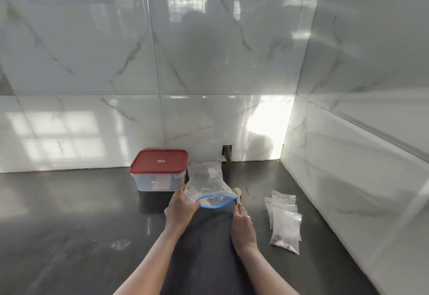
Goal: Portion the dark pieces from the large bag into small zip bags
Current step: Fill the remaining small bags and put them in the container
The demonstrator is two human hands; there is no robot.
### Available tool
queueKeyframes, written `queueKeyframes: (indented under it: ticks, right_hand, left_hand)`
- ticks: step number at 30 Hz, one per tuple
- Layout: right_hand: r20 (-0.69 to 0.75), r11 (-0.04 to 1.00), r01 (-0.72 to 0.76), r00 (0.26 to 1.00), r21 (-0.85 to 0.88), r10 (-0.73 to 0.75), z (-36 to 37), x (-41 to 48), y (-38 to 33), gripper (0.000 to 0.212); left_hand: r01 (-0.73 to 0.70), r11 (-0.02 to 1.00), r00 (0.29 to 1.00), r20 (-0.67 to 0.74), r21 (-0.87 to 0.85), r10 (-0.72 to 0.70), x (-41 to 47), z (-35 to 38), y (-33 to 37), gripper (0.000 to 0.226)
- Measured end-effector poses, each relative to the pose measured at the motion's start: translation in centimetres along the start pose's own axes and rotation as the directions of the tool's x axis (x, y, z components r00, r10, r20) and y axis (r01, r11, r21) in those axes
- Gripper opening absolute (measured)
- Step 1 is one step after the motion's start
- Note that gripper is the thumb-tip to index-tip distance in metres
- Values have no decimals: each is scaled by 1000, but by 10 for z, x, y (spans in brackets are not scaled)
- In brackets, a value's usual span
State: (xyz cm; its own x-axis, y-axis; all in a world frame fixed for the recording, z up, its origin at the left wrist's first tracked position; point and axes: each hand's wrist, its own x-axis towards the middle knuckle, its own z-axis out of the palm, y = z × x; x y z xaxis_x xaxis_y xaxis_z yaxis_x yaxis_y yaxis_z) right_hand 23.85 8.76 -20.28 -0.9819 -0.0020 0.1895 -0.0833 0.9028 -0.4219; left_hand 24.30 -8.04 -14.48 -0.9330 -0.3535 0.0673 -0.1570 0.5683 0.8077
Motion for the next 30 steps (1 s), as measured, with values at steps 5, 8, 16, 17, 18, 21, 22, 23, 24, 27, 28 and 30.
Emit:
queueKeyframes:
  ticks: [5,8,16,17,18,21,22,23,24,27,28,30]
  right_hand:
    - [69,993,-66,995,-102,73,1,-5,2,53]
    - [15,982,-109,994,152,108,-7,-9,-5,44]
    - [174,277,-182,983,943,52,-39,-32,-29,32]
    - [173,261,-175,984,949,30,-41,-34,-32,32]
    - [161,269,-164,986,949,34,-42,-35,-35,26]
    - [108,274,-158,976,949,188,-43,-33,-40,11]
    - [104,260,-171,962,950,252,-43,-31,-40,13]
    - [108,239,-183,949,954,295,-44,-30,-40,13]
    - [115,212,-188,942,959,314,-46,-29,-40,11]
    - [147,179,-212,936,961,321,-55,-26,-39,14]
    - [156,175,-221,934,959,322,-56,-25,-39,16]
    - [184,159,-248,924,956,334,-56,-25,-39,19]
  left_hand:
    - [-10,974,1000,-4,-226,9,-13,6,2,68]
    - [-6,938,997,74,-346,33,-24,7,13,88]
    - [337,713,917,385,-615,-101,-28,44,11,90]
    - [351,694,915,387,-629,-111,-28,49,8,90]
    - [350,661,919,379,-664,-106,-22,56,-1,90]
    - [331,663,919,390,-671,-63,-32,36,13,91]
    - [327,645,920,390,-691,-48,-34,29,19,77]
    - [298,651,929,370,-698,-29,-34,24,21,57]
    - [270,663,939,343,-698,-22,-32,19,22,40]
    - [129,740,970,240,-660,45,-28,12,21,22]
    - [99,755,977,208,-649,50,-28,10,20,14]
    - [93,767,985,169,-634,20,-28,8,18,5]
